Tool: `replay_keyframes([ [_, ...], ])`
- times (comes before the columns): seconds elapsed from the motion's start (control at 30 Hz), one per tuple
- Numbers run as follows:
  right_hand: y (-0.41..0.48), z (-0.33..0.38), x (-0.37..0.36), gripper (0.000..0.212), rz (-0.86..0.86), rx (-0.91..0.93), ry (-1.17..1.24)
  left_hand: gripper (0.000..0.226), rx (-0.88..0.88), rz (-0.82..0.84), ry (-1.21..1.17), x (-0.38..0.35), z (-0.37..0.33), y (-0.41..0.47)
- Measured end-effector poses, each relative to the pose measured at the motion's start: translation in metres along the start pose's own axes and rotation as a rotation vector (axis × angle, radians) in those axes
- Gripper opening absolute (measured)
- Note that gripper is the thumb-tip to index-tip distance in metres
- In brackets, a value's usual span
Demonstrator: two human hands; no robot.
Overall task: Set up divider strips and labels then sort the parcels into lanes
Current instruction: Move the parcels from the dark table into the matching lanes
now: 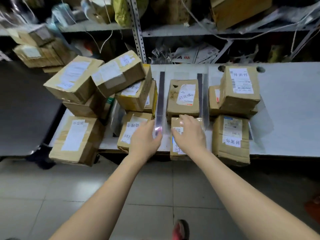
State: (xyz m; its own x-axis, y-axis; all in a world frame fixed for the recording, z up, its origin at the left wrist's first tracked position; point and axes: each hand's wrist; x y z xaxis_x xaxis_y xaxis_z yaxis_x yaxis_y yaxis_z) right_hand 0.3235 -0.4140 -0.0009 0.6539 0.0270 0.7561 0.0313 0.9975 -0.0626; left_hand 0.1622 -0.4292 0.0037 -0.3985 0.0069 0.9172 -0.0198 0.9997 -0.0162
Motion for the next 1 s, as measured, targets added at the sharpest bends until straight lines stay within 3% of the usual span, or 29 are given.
replay_keyframes([
  [0.1, 0.016, 0.058, -0.003, 0.054, 0.029, 0.192, -0.030, 0.044, 0.029, -0.107, 0.172, 0.057, 0.037, 0.011],
  [0.23, 0.028, 0.136, -0.015, 0.050, 0.020, 0.378, -0.117, 0.048, 0.067, -0.185, 0.278, 0.125, 0.095, 0.016],
  [0.43, 0.034, 0.253, -0.058, 0.045, -0.021, 0.531, -0.189, 0.060, 0.054, -0.257, 0.412, 0.209, 0.196, 0.018],
  [0.63, 0.044, 0.373, -0.133, 0.048, -0.048, 0.557, -0.299, 0.066, 0.050, -0.304, 0.442, 0.291, 0.329, 0.031],
  [1.0, 0.109, 0.517, -0.271, 0.062, 0.099, 0.452, -0.331, 0.068, 0.121, -0.150, 0.516, 0.354, 0.525, 0.095],
])
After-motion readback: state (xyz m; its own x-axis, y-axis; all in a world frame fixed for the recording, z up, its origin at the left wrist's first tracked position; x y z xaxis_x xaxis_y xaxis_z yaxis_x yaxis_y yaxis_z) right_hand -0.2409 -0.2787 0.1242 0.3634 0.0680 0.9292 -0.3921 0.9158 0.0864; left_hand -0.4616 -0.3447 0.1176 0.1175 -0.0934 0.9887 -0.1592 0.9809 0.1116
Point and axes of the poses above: each hand's wrist, its own y-axis towards the middle knuckle, its own x-axis out of the back of the hand, z = x × y, and after that the axes turned 6 degrees about y, right-handed
